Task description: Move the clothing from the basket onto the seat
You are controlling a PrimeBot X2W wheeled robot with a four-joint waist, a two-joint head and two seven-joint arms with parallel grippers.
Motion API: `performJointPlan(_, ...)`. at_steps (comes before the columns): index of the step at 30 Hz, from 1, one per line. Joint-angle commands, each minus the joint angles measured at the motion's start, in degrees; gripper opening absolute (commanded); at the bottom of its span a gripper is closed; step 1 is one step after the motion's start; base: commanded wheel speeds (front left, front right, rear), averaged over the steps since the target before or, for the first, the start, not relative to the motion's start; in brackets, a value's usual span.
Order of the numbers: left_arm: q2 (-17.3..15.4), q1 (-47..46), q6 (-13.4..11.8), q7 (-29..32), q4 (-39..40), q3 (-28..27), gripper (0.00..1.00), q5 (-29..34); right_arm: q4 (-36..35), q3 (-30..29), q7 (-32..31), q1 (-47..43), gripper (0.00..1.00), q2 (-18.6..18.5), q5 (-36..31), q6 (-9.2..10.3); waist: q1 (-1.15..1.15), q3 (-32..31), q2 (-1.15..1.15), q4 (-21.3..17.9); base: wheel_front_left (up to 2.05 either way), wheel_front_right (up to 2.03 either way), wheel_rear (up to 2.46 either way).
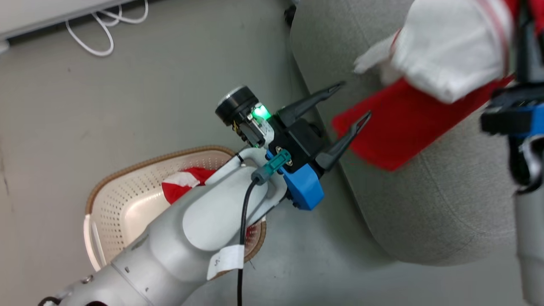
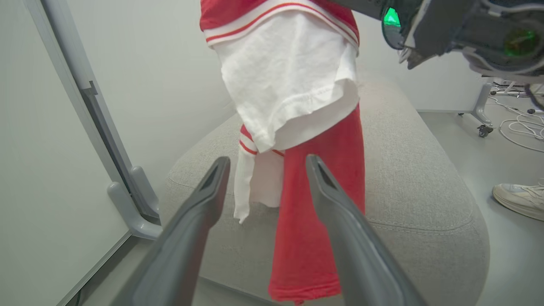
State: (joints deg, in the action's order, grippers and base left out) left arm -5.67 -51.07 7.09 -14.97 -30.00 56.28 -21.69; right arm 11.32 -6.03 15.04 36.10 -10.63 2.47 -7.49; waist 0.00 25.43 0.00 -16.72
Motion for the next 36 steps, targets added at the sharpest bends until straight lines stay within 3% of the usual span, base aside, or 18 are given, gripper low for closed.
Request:
performJointPlan(1,-0.92,-1.21,-0.26,0.02,0.09,-0.39,1.0,0.34,-0.86,-1.0,0.22,2.43,0.0,-0.73,0.1,-0.01,0.0,3.62,0.0,0.7,0.0,0.0,0.0)
performJointPlan(11,-4.28,-6.02,-1.09,1.33,2.95,-0.9,1.0,2.5,-6.05,-13.6,0.22,16.48,0.0,-8.62,1.03,-0.01,0.0,14.7,0.0,0.38,0.0,0.0,0.0)
performJointPlan(18,-5.98,-7.44,-1.66,2.24,4.87,-0.69,1.0,3.19,-3.72,-20.97,0.21,21.62,0.0,-16.76,2.04,-0.01,0.0,18.58,0.0,-0.05,0.0,0.0,0.0)
performJointPlan(22,-5.98,-8.27,-1.82,2.7,5.93,-0.26,1.0,3.54,-0.97,-24.53,0.21,21.26,0.0,-19.13,0.77,-0.01,0.0,20.15,0.0,0.31,0.0,0.0,0.0)
performJointPlan(36,-5.63,-9.39,-2.34,2.92,7.16,0.72,1.0,3.67,11.92,-28.25,0.21,14.96,0.0,-12.9,-2.52,-0.01,0.0,22.91,0.0,2.03,0.0,0.0,0.0)
